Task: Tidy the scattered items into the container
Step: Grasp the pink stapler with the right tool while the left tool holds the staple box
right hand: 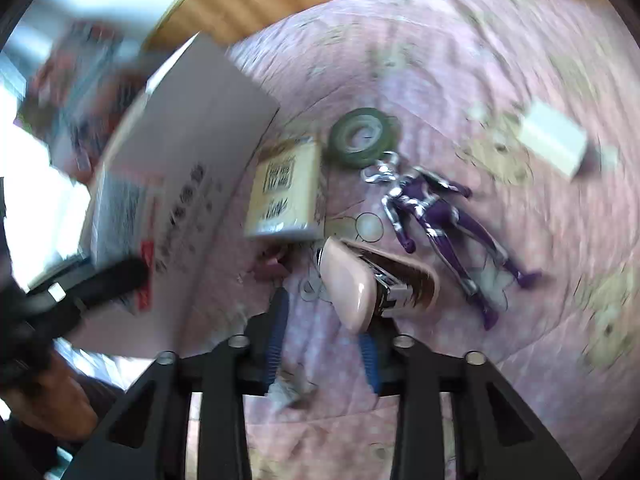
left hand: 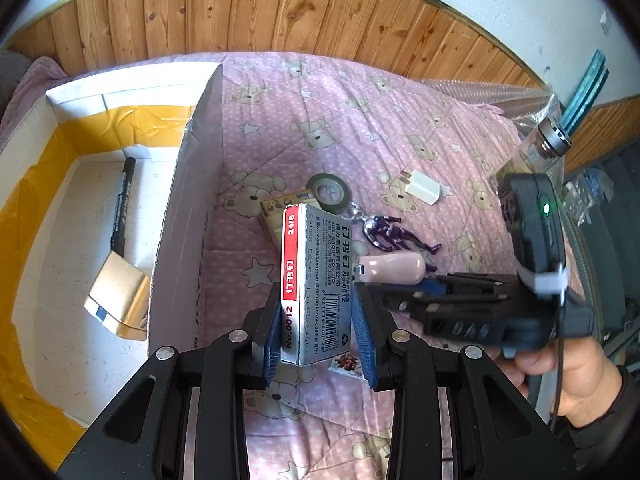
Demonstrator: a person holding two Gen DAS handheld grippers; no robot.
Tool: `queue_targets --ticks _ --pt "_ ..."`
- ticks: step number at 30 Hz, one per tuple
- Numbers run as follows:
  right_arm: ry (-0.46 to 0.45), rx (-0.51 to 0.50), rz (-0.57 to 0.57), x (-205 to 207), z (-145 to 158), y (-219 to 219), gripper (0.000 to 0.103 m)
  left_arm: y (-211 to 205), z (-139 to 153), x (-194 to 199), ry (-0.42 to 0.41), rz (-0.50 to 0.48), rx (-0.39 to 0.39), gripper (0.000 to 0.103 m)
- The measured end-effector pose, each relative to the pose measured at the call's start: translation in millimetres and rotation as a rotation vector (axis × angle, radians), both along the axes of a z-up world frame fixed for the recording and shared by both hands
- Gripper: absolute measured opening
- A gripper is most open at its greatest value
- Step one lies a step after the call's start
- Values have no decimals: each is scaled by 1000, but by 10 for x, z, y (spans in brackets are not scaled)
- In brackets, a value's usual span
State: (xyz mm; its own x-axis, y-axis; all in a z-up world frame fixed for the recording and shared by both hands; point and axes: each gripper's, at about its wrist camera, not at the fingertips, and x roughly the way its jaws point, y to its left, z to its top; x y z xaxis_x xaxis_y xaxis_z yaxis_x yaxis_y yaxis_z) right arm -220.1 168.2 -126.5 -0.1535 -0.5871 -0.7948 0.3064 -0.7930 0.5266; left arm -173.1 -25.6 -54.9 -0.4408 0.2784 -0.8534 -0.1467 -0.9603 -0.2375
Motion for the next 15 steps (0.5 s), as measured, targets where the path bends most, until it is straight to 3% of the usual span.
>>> queue_targets --ticks 4,8,10,12,15 --pt "-115 -97 -104 -34 -56 229 38 -8 6 -4 -1 -4 2 33" --pt "-39 20 -128 85 230 367 42 -19 39 2 8 -2 10 33" --pt "-93 -71 -196 54 163 489 57 -6 48 -8 15 -4 5 33" --pt "-148 -108 -245 16 20 527 57 0 44 -19 16 -5 2 33" --pt "-149 -39 -229 -14 -137 424 57 4 39 -25 14 -8 2 33"
